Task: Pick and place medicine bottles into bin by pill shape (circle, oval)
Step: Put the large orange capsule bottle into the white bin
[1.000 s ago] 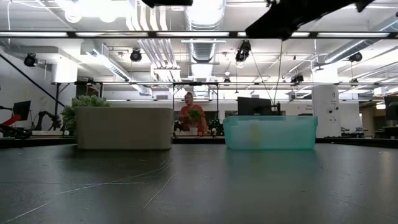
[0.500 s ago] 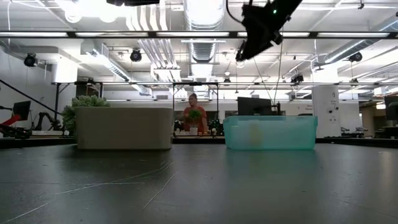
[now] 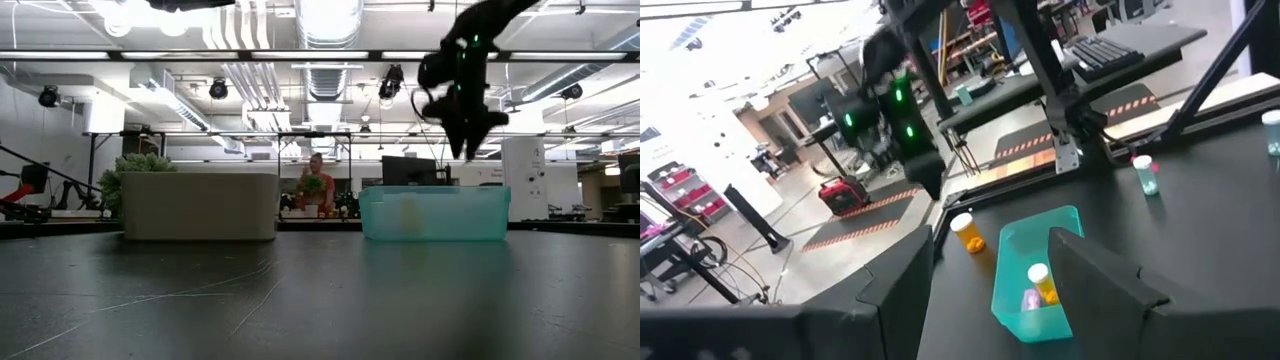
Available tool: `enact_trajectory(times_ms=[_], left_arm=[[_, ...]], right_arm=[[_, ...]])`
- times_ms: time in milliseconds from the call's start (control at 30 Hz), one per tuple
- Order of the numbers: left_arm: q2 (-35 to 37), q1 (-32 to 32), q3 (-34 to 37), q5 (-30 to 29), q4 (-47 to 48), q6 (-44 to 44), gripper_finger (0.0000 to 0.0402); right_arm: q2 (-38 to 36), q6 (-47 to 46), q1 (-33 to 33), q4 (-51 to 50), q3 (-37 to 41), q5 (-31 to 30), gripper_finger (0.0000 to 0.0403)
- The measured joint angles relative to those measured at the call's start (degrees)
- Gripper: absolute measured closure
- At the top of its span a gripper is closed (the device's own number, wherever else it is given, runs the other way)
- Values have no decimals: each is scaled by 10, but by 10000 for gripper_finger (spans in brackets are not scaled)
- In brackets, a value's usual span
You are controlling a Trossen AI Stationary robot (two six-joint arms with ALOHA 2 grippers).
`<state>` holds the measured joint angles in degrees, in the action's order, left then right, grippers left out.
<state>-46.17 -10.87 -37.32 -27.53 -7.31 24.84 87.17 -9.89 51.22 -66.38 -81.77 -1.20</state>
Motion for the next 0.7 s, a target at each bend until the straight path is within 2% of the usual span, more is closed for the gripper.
enact_trajectory(times_ms=[167,300,433,567,700], left_arm=[[9,0,2,0,3,-2,218],[7,0,2,0,3,-3,218],[6,0,3,0,3,-3,218],[5,0,3,0,3,-2,218],[5,0,3,0,3,-2,218]], right_arm=[[48,7,21,-6,1,3,186],[75,19,25,-9,1,37,140],[90,19,25,-10,4,40,105],[100,16,27,-5,11,40,87],[111,12,28,-5,25,27,89]])
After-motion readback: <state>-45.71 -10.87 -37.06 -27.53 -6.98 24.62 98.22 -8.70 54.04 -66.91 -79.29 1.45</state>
